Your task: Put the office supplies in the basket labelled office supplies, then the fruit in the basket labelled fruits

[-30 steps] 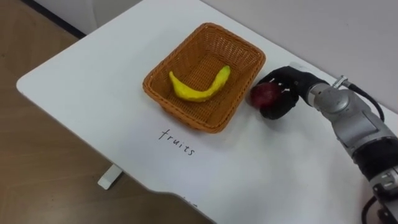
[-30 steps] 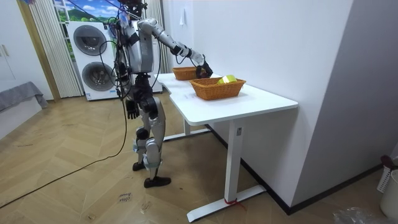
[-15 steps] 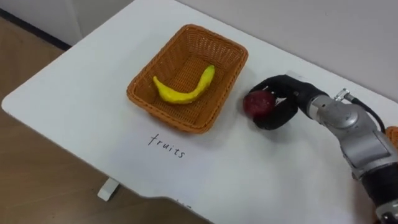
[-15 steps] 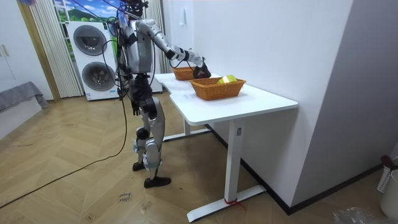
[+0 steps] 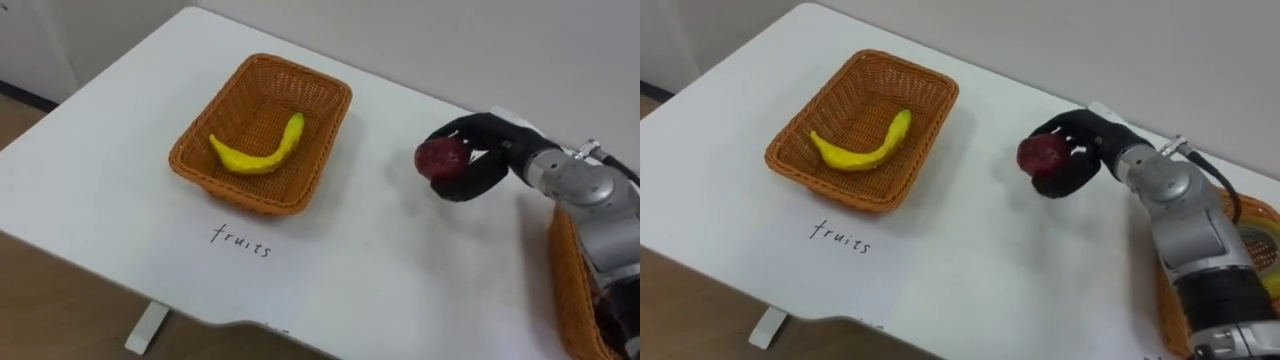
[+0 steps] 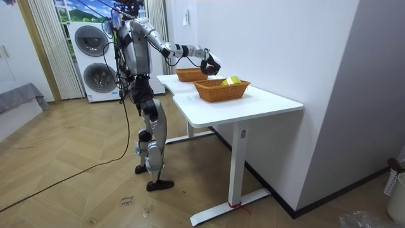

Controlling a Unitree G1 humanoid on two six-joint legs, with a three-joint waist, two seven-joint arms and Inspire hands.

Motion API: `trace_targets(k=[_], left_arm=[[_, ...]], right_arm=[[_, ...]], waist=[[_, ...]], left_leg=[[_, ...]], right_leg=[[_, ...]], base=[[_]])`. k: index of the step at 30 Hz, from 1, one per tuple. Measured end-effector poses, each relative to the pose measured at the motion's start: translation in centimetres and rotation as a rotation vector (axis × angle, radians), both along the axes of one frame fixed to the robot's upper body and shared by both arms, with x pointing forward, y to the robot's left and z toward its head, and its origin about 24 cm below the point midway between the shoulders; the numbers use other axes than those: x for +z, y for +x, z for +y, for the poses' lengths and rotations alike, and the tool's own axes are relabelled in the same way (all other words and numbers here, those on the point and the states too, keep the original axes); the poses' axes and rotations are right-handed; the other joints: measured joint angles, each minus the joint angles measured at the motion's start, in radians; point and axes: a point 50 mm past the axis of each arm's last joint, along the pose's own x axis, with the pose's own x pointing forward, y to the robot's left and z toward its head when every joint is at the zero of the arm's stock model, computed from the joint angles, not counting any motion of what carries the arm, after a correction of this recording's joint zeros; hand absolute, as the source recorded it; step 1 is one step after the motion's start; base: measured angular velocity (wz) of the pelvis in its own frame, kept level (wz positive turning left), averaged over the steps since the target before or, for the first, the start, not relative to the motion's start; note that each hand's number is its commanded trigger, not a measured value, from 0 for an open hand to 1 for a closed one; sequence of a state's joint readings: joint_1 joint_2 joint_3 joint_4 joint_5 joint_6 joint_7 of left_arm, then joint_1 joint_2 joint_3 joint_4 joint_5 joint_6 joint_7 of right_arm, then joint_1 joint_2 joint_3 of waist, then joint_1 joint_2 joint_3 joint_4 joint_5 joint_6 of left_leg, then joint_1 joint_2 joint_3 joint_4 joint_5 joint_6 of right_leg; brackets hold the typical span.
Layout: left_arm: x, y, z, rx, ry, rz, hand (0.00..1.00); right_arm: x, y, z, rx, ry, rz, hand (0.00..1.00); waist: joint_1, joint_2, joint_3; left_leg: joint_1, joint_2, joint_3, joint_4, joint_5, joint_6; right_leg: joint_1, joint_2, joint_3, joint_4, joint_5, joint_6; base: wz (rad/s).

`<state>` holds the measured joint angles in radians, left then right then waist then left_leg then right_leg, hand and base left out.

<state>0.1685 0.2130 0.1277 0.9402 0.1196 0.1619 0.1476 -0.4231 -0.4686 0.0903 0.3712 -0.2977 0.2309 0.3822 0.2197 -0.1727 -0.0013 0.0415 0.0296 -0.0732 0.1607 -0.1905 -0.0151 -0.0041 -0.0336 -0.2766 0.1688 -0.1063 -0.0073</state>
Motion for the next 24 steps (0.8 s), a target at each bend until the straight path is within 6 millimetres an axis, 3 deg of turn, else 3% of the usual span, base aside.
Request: trace_targets(k=[6, 17, 24], left_arm=[[0.0, 0.1, -0.1, 0.018, -0.005, -0.013, 0.00], [-0.3, -0.9, -0.6, 0.054, -0.025, 0.004, 0.00], [-0.4, -1.5, -0.7, 0.058, -0.029, 0.018, 0.00]], right_arm=[[1.0, 0.1, 0.2, 0.007, -0.060, -0.038, 1.00], [6.1, 0.6, 2.9, 0.101, -0.072, -0.240, 1.00], [6.7, 0.5, 3.2, 0.110, -0.078, -0.264, 1.00]], waist=[[0.003, 0.006, 0.0056], [0.009, 0.005, 0.0050], [0.031, 0.005, 0.0058]], left_leg=[[0.003, 0.000, 0.001, -0.009, 0.000, 0.000], [0.006, 0.000, 0.007, -0.011, 0.001, 0.001], [0.011, 0.003, 0.005, -0.020, 0.000, 0.001]], right_leg=[[0.002, 0.000, 0.001, 0.000, 0.000, 0.000], [-0.005, -0.001, 0.002, 0.001, -0.001, 0.002], [0.003, 0.001, 0.001, 0.000, -0.002, 0.002]], base=[[0.00], [-0.02], [0.00]])
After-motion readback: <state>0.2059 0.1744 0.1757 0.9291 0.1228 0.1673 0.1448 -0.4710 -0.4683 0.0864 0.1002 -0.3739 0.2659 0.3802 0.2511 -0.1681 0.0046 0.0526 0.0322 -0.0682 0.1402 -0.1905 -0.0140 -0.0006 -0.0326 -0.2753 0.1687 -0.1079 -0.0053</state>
